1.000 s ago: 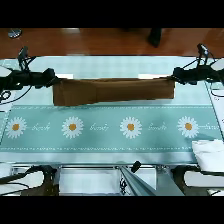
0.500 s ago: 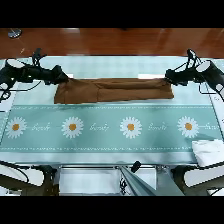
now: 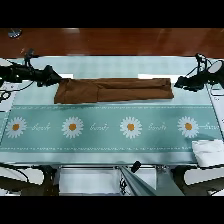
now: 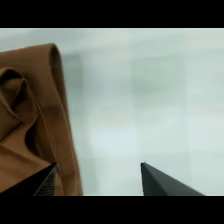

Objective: Fold the shirts.

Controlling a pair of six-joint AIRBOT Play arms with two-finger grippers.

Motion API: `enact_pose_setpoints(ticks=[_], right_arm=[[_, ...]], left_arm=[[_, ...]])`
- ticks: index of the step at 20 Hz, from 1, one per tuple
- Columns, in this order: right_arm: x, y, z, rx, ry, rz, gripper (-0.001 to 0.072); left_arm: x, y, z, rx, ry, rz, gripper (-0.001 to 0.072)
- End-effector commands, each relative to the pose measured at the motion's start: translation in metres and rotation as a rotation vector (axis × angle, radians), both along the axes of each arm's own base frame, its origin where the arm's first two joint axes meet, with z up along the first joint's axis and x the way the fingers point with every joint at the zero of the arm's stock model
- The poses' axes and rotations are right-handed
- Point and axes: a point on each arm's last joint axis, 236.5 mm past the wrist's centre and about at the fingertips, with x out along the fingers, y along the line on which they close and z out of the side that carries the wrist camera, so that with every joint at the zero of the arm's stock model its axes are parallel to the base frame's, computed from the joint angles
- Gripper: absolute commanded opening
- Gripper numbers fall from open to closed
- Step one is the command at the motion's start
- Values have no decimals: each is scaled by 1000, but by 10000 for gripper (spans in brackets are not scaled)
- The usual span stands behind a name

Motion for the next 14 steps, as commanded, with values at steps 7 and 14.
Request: enact_pose_setpoints(ticks=[7, 14], right_arm=[[11, 54, -15, 577, 10, -115, 616], [50, 118, -29, 632, -48, -140, 275]], left_arm=[[-15, -3, 78, 36, -152, -37, 173], [-19, -15, 81, 29, -151, -61, 87]])
